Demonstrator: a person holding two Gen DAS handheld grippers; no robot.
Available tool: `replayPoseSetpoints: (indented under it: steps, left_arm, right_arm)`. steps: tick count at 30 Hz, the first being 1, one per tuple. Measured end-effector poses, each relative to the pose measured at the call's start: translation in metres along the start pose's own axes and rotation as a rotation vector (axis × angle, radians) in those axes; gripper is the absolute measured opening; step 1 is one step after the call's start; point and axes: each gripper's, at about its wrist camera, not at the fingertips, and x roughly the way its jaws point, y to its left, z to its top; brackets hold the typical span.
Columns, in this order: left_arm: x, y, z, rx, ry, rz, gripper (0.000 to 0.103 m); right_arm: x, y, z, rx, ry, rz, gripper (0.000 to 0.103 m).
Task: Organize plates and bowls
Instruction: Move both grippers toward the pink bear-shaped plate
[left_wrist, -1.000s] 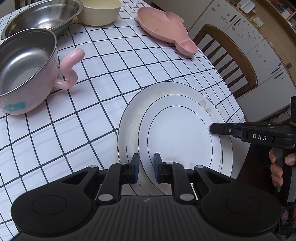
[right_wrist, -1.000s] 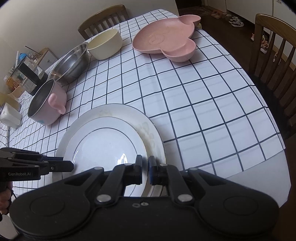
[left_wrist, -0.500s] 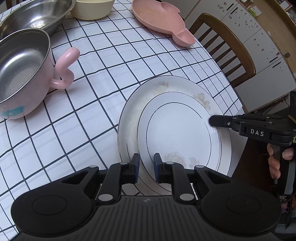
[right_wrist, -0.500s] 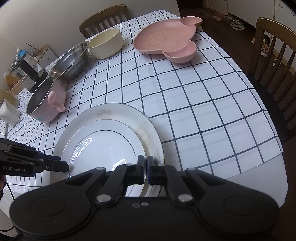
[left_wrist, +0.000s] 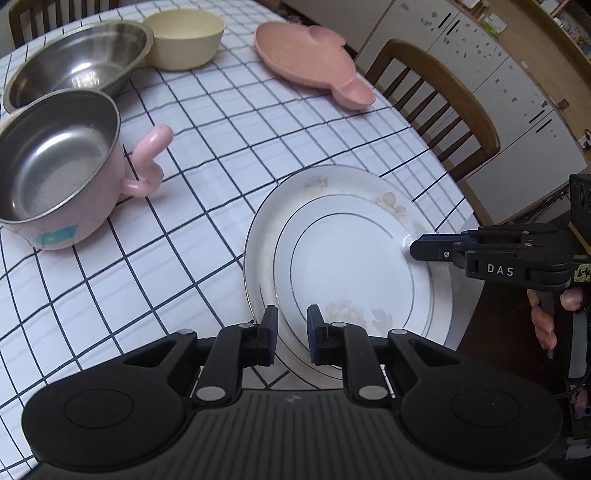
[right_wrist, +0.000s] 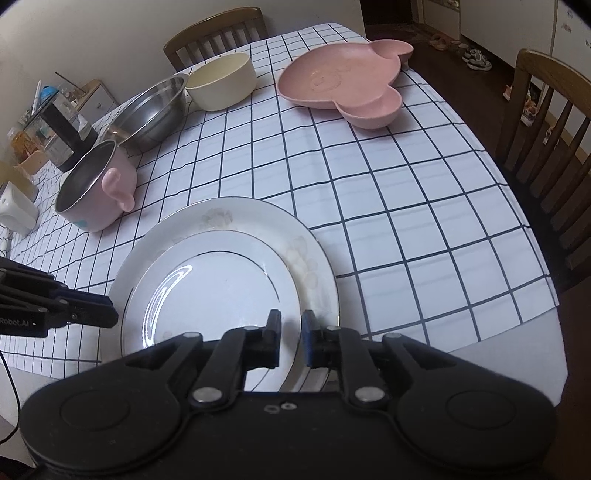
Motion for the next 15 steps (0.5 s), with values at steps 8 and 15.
replayPoseSetpoints:
  steps: [8,15]
  left_arm:
    - [-0.036,-0.011,-0.009,0.041,-0.149,0.04,0.016]
    - [-0.072,-0.014,-0.014,0.054,-0.271,0.06,0.016]
  right_arm:
    - [-0.03,0.035,0.002,-0.074,-0.07,0.003,0.021]
    - [-0.059,0.069,0.009,-0.11,-0.149,0.018,0.031]
